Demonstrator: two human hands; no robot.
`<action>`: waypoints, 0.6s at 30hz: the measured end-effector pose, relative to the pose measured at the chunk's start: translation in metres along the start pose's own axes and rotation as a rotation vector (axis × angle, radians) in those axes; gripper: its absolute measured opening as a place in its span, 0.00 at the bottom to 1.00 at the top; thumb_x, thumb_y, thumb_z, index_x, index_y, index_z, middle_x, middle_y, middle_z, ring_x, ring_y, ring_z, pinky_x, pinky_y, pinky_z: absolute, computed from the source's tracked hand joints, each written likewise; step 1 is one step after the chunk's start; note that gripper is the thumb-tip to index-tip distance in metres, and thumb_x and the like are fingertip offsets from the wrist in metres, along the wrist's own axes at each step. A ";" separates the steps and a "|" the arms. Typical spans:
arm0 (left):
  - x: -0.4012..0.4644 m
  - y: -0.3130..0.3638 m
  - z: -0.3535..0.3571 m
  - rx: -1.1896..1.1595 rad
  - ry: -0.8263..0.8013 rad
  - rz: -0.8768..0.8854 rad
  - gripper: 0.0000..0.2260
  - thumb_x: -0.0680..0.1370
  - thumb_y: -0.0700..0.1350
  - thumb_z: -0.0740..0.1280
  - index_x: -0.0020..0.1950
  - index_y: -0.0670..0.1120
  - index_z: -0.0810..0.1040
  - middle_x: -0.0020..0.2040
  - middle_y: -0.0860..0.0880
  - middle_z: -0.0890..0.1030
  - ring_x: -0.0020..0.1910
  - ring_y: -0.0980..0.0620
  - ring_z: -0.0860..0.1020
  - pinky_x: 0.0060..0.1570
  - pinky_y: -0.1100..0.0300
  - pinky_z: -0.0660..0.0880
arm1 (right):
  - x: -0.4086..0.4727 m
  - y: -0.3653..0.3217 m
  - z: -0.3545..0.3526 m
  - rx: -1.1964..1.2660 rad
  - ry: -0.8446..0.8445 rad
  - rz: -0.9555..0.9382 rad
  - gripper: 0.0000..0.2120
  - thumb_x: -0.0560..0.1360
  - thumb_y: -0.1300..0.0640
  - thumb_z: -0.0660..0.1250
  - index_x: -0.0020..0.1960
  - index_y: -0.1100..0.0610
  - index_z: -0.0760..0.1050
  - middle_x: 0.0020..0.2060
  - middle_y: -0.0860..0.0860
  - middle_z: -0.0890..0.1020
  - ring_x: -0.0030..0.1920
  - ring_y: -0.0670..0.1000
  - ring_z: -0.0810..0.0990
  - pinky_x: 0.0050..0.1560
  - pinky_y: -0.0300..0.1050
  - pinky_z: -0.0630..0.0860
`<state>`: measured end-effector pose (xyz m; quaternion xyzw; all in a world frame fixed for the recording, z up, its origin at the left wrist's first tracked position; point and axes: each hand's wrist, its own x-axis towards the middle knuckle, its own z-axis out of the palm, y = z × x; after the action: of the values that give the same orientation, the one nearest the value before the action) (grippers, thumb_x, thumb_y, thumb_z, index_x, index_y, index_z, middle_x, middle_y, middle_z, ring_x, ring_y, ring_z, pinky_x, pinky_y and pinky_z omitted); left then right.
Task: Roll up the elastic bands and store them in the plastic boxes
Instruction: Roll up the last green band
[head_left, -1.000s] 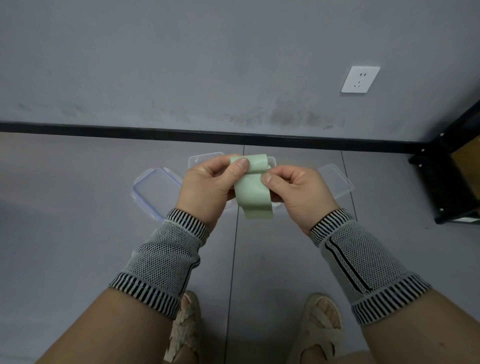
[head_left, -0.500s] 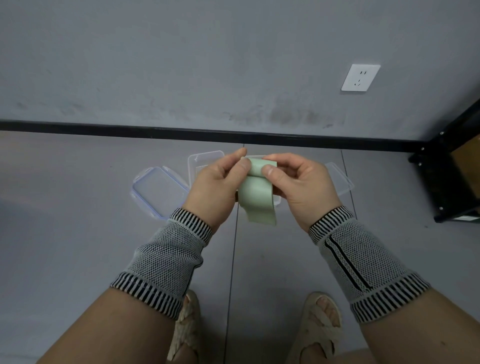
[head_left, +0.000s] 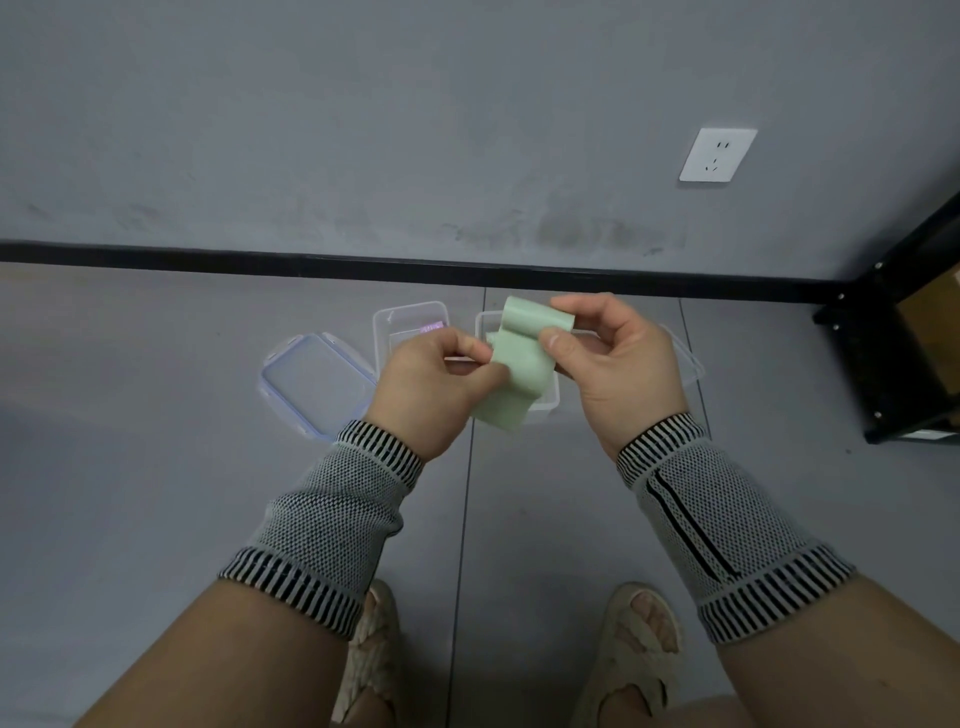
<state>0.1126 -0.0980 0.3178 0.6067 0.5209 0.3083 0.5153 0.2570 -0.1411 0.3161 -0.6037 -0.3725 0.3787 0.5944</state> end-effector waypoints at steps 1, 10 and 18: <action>0.000 -0.001 0.000 0.020 0.017 0.014 0.05 0.72 0.39 0.71 0.39 0.46 0.77 0.40 0.49 0.81 0.41 0.54 0.79 0.45 0.62 0.77 | 0.000 0.000 0.000 -0.008 0.000 -0.009 0.11 0.72 0.68 0.70 0.48 0.53 0.77 0.47 0.53 0.83 0.46 0.51 0.84 0.51 0.49 0.81; 0.000 0.000 -0.001 0.334 0.092 0.212 0.10 0.77 0.45 0.66 0.37 0.55 0.70 0.45 0.54 0.75 0.43 0.59 0.74 0.43 0.67 0.68 | -0.004 0.000 0.006 -0.134 0.043 -0.109 0.14 0.72 0.66 0.70 0.45 0.47 0.76 0.45 0.50 0.83 0.46 0.48 0.83 0.46 0.41 0.80; -0.002 0.000 -0.002 0.392 0.101 0.254 0.07 0.78 0.45 0.64 0.40 0.53 0.70 0.44 0.54 0.74 0.40 0.60 0.72 0.37 0.73 0.66 | -0.005 -0.001 0.009 -0.105 0.062 -0.114 0.15 0.71 0.67 0.71 0.45 0.47 0.77 0.44 0.50 0.83 0.45 0.48 0.83 0.44 0.38 0.80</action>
<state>0.1107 -0.0990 0.3185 0.7397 0.5154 0.2934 0.3180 0.2468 -0.1418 0.3171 -0.6234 -0.4072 0.3052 0.5936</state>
